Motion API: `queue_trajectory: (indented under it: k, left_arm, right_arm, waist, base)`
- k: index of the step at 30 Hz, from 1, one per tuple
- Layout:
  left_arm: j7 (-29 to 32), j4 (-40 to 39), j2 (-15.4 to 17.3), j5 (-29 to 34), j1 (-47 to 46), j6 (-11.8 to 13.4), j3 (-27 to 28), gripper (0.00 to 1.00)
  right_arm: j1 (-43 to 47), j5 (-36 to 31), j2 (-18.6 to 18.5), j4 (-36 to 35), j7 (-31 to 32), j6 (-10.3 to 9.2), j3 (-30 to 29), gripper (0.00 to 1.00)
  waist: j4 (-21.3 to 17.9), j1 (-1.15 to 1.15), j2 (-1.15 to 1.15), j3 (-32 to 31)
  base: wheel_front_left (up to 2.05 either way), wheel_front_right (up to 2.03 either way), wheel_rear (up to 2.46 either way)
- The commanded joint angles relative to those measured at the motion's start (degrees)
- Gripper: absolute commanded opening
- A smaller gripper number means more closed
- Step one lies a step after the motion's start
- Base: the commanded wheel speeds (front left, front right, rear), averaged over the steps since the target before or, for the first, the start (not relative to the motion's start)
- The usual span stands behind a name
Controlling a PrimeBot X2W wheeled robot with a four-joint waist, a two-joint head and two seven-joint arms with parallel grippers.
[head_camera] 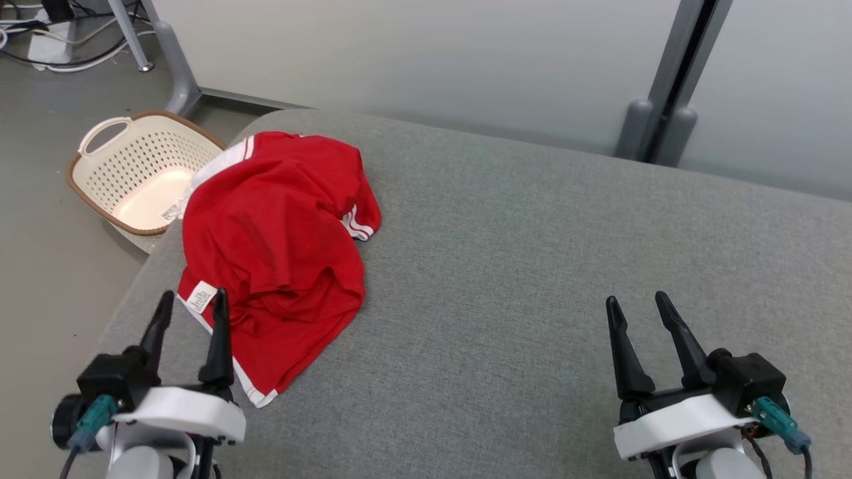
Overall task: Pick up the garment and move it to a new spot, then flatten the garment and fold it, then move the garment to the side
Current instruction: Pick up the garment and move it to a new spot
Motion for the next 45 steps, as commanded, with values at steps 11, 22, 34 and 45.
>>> queue_trajectory:
  k: [11,22,34,45]
  left_arm:
    - [6.4,12.8,8.6,-2.3,-17.0,-2.1,-0.9,1.00]
    - [17.2,21.5,17.6,-11.9,-28.9,-2.2,-6.7,1.00]
    - [13.4,30.2,20.4,-17.7,-32.7,-2.2,-10.5,0.00]
    - [1.7,23.9,21.8,-19.3,-35.2,-1.7,-9.1,0.00]
  right_arm:
    - [-5.2,-3.9,-0.2,-2.1,-0.1,0.00,-3.2,1.00]
    - [-7.9,-5.7,-0.2,-3.5,-0.1,0.00,-4.7,1.00]
    - [-8.0,-6.2,-0.2,-2.9,-0.1,0.00,-4.8,1.00]
    - [-5.6,-4.4,-0.2,-1.9,-0.1,0.00,-4.1,1.00]
  waist:
    - [-7.4,0.00,0.00,10.7]
    - [-12.3,0.00,0.00,17.3]
    - [-13.0,0.00,0.00,16.7]
    - [-10.4,0.00,0.00,9.8]
  base:
    - [0.00,0.00,0.00]
    - [0.00,0.00,0.00]
    - [0.00,0.00,0.00]
    - [0.00,0.00,0.00]
